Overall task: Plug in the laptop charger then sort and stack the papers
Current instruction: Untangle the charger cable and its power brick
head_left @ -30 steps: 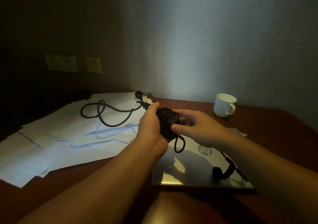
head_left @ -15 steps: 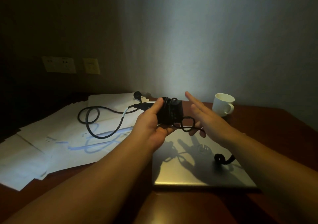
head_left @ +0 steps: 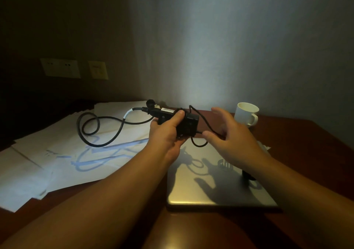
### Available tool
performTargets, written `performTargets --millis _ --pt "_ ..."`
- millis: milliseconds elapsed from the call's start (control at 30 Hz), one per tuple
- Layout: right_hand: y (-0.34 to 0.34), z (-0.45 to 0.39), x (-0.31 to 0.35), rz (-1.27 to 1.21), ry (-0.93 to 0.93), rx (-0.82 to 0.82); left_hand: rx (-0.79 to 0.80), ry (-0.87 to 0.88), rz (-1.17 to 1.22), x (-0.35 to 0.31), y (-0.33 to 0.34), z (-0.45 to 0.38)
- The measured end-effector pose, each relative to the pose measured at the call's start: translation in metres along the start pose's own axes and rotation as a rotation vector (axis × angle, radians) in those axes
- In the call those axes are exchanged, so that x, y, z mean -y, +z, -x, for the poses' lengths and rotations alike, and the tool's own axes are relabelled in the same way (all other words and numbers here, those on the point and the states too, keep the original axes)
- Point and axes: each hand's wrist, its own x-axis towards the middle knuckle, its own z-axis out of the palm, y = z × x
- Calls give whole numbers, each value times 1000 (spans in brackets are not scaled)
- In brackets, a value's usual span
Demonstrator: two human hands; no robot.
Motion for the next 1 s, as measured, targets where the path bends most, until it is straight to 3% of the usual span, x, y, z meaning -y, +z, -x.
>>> performTargets --millis 233,400,567,667,733,867,1000 --pt "-6 -13 20 54 -79 -128 76 -16 -49 6 -6 -1" --pt "-11 -37 8 113 -8 -183 124 -33 -27 5 -11 -1" --pt "-8 -45 -3 555 -75 -65 159 -52 4 2 -12 -2" --pt "-9 -43 1 1014 -196 -39 162 -69 23 0 -13 -4" --pt "-12 -43 5 1165 -173 23 155 -83 30 -1 -14 -4" --pt "-5 -45 -2 1130 -214 182 132 -84 -52 1 -14 -4" --pt "7 -39 -12 751 -223 302 133 -100 -50 0 -12 -2"
